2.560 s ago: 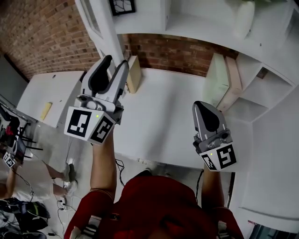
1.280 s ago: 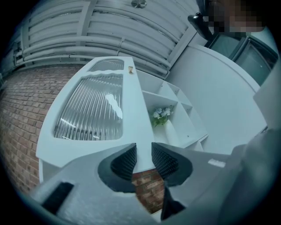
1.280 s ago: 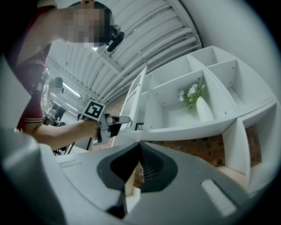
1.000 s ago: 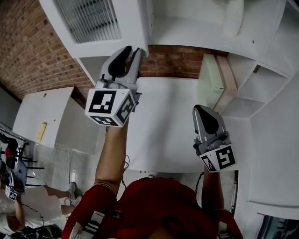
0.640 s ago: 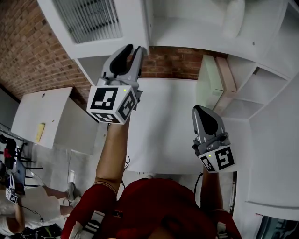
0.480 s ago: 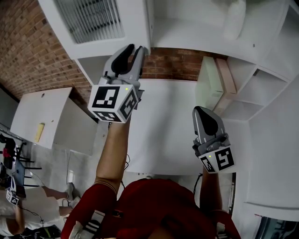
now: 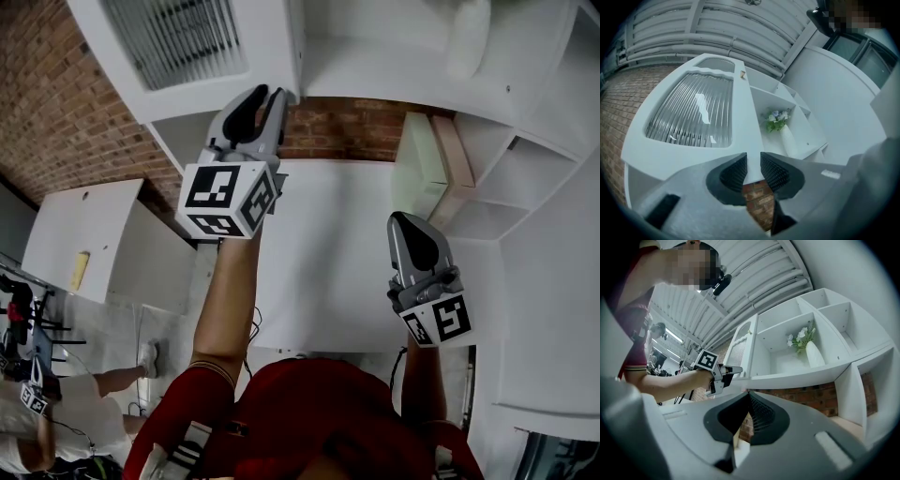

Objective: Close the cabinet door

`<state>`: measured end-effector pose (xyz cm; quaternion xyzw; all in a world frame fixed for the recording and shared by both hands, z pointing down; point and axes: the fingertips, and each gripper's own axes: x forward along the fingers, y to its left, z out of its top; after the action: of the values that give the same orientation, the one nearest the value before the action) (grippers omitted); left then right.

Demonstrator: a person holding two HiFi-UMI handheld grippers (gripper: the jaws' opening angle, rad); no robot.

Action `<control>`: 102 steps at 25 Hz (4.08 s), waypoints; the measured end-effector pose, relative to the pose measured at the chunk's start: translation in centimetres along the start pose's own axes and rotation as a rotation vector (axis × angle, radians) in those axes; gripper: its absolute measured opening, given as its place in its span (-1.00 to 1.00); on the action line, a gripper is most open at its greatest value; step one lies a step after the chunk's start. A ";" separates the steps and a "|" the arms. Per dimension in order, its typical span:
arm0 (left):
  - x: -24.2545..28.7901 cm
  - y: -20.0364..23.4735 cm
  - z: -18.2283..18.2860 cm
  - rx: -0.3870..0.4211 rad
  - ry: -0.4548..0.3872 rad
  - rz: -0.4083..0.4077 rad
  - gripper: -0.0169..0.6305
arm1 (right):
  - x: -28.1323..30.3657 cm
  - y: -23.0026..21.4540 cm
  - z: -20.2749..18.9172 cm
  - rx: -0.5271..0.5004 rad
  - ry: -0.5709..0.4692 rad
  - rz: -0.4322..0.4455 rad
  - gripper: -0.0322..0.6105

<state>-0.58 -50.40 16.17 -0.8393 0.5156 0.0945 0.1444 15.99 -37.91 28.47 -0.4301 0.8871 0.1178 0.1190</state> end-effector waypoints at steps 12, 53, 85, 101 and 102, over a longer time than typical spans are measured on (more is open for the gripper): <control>1.0 0.5 -0.3 0.007 0.002 0.001 -0.69 | 0.0 -0.5 -0.3 0.004 0.005 -0.014 -0.86; -9.2 -5.9 -0.8 -0.118 -0.040 -0.138 -0.94 | 1.5 3.6 3.5 -0.001 -0.056 0.081 -0.86; -14.5 -12.2 -4.1 -0.213 -0.003 -0.247 -0.94 | -1.7 7.0 1.1 0.029 -0.029 0.069 -0.86; -15.3 -12.4 -3.4 -0.211 -0.008 -0.265 -0.94 | -1.9 8.1 1.8 0.020 -0.024 0.077 -0.86; -15.3 -12.4 -3.3 -0.211 -0.008 -0.265 -0.94 | -1.9 8.1 1.9 0.020 -0.024 0.077 -0.86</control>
<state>3.62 -33.40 25.80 -0.9101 0.3870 0.1314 0.0688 10.89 -31.04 28.15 -0.3930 0.9026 0.1187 0.1293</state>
